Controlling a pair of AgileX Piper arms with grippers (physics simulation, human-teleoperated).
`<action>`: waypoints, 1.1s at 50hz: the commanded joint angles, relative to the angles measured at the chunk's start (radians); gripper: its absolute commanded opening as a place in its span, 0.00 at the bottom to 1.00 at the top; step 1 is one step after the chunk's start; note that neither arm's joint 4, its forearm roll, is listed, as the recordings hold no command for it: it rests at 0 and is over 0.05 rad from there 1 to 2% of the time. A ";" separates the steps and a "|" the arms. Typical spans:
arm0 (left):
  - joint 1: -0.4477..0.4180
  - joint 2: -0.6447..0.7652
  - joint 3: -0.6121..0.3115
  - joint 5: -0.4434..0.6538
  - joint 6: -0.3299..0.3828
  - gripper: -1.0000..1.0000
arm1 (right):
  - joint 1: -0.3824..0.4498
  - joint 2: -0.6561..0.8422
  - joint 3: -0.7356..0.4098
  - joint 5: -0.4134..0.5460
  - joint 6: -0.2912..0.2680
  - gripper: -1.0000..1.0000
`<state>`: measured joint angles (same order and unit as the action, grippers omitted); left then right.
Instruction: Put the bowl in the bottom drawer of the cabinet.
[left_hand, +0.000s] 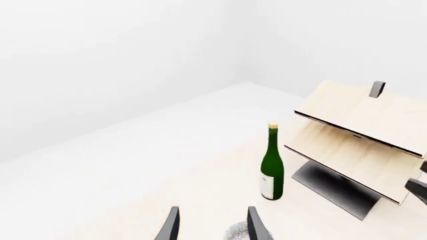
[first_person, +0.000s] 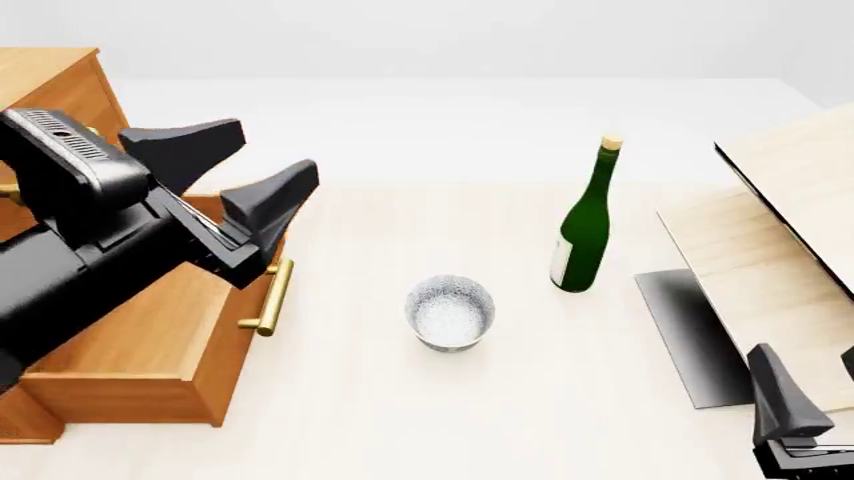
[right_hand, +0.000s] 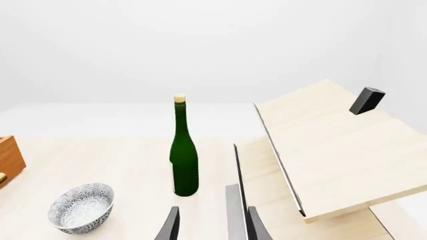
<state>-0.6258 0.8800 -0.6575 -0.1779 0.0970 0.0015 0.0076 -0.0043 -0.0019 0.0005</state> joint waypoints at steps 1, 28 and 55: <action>-0.106 0.132 -0.110 -0.020 0.017 1.00 | 0.000 0.000 0.000 0.000 0.000 1.00; -0.228 0.345 -0.319 0.123 -0.006 1.00 | 0.000 0.000 0.000 0.000 0.000 1.00; -0.228 0.515 -0.418 0.188 -0.087 1.00 | 0.000 0.000 0.000 0.000 0.000 1.00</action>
<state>-0.8389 1.3335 -1.0343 -0.0240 0.0228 0.0015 0.0076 -0.0043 -0.0019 0.0005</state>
